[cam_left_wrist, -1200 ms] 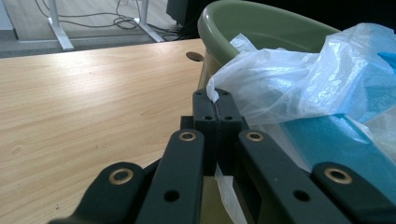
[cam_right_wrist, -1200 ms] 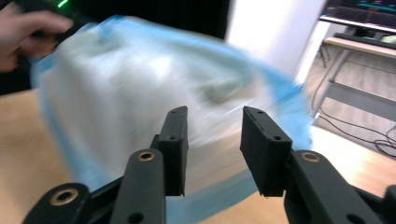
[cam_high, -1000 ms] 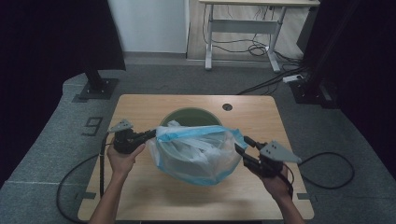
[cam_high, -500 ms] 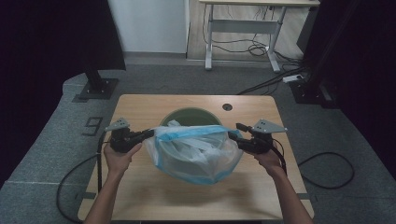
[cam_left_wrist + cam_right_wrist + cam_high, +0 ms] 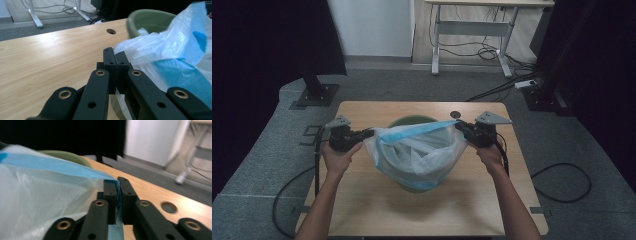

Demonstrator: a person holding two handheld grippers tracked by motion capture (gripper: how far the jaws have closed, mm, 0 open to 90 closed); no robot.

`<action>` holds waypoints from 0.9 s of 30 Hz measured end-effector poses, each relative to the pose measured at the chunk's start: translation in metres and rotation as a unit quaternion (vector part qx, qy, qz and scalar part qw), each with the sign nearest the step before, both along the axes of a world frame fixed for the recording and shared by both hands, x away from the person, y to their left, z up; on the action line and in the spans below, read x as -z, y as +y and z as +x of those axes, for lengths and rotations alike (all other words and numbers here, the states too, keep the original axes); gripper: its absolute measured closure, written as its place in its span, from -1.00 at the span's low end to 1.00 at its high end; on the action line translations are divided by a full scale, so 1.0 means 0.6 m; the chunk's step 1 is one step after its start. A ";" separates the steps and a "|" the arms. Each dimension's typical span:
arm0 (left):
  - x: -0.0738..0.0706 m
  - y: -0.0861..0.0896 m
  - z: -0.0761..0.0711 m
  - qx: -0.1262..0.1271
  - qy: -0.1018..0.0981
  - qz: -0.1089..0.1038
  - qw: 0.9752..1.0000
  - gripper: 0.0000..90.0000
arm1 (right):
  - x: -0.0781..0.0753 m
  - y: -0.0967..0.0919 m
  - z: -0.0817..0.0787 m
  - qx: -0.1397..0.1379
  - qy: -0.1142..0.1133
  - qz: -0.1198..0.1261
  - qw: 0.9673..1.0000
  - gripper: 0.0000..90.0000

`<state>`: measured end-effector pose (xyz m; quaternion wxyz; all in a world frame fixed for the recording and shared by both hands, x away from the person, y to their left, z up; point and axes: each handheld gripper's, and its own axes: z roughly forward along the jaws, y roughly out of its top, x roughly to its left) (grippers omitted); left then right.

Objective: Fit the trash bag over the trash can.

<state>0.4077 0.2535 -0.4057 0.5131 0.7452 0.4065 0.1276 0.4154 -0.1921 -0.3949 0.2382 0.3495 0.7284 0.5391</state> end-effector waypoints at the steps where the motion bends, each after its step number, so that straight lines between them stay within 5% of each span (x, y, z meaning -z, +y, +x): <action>1: 0.001 0.002 0.007 0.000 0.005 -0.002 1.000 1.00 | 0.002 0.002 0.008 0.009 0.008 -0.006 1.000 0.94; 4: 0.004 0.001 0.027 -0.005 0.013 0.001 1.000 1.00 | 0.013 0.010 0.030 0.031 0.041 -0.015 0.999 0.96; 11: 0.020 -0.020 0.065 -0.014 0.028 0.026 0.999 1.00 | 0.044 0.030 0.060 0.036 0.061 0.004 0.998 0.96; 17: 0.049 -0.044 0.084 -0.009 0.056 0.039 0.998 1.00 | 0.086 0.039 0.083 0.048 0.119 0.017 0.992 0.96; 21: 0.069 -0.056 0.087 -0.004 0.073 0.041 0.996 1.00 | 0.109 0.046 0.089 0.044 0.173 0.031 0.983 0.96; 27: 0.086 -0.066 0.081 0.008 0.093 0.054 0.994 1.00 | 0.129 0.053 0.079 0.041 0.185 0.009 0.982 0.97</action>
